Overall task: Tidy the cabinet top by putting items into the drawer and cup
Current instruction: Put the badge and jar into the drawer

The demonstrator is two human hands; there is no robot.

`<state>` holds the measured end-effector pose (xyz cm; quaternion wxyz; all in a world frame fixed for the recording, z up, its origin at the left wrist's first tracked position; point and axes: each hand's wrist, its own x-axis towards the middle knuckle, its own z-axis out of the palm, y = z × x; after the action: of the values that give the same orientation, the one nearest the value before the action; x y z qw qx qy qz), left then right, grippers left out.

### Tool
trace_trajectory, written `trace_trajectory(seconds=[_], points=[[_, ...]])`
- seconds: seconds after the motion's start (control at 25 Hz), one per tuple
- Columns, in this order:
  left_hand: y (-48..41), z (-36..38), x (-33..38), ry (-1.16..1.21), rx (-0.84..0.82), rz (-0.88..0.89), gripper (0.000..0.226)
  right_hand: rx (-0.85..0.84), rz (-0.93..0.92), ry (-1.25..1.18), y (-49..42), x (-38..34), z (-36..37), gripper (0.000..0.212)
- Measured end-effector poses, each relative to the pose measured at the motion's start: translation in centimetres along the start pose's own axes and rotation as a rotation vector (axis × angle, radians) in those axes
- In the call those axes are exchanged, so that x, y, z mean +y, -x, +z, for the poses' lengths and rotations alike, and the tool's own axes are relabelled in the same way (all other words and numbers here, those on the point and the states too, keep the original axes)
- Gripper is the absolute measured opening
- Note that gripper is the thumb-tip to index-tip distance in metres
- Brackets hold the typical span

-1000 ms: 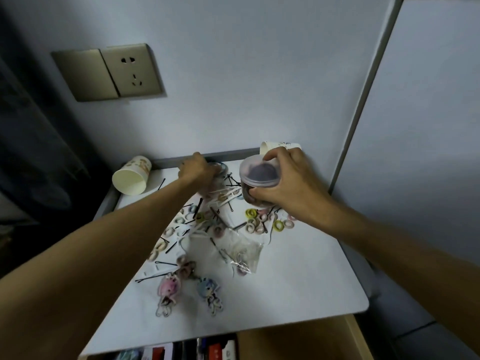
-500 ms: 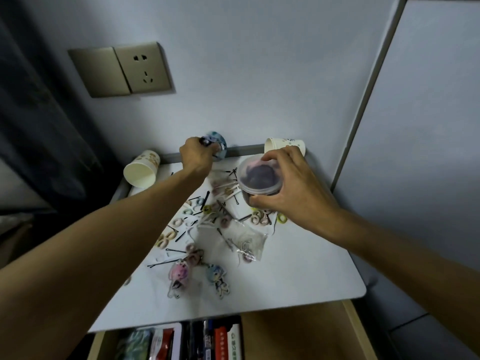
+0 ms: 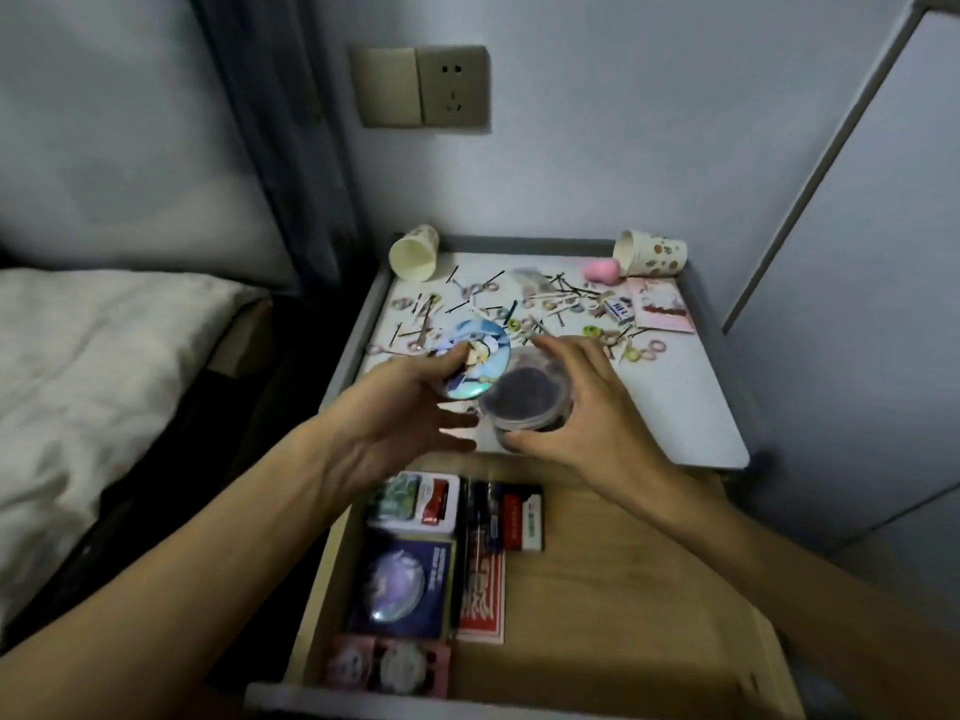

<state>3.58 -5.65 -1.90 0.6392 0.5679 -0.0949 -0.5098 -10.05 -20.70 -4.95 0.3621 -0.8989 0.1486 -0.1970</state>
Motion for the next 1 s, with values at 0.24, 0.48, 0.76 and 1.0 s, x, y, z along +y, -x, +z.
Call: trace_trajectory(seconds=[0.24, 0.48, 0.76, 1.0], points=[[6.8, -4.0, -3.3, 0.101, 0.130, -0.041, 0.041, -0.240, 0.040, -0.204, 4.9, -3.8, 6.9, 0.093], [7.5, -6.6, -3.8, 0.156, 0.206, -0.132, 0.023, -0.244, 0.134, -0.087, 5.5, -2.5, 11.4, 0.111], [6.2, -10.0, -4.2, -0.203, 0.418, -0.009, 0.023, -0.443, 0.039, -0.032, 6.8, -1.0, 16.5, 0.097], [5.8, -10.6, -4.3, -0.368, 0.435, -0.003, 0.022, -0.520, -0.031, 0.014, 6.5, 0.3, 18.3, 0.104]])
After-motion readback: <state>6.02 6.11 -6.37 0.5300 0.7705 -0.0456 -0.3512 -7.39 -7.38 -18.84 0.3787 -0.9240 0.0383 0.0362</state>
